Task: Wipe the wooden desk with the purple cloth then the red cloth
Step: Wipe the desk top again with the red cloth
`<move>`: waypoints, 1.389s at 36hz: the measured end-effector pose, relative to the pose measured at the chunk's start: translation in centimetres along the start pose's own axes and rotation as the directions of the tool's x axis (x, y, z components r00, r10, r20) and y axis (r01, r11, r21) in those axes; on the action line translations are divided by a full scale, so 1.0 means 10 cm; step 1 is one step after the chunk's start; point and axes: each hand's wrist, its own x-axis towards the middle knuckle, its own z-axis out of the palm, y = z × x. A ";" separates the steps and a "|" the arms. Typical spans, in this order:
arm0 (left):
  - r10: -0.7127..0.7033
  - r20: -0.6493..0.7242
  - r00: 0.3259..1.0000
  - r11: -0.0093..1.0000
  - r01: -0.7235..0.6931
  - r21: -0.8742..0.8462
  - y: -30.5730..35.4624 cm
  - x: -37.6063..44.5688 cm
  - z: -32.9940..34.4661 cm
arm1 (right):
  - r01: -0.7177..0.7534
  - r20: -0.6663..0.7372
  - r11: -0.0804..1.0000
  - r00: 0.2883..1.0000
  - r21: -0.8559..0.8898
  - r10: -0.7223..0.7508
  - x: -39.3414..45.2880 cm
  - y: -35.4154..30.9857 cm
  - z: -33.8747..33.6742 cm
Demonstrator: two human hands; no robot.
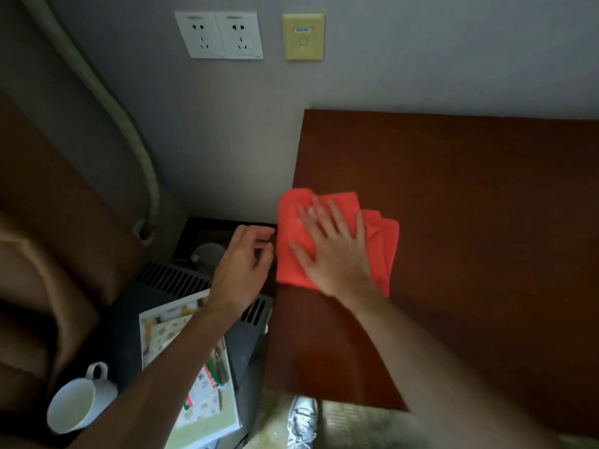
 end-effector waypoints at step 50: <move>0.107 0.036 0.994 0.989 -0.110 0.101 0.97 -0.48 1.31 | -0.090 0.034 0.993 0.995 -0.081 0.093 -2.22 0.76 -0.41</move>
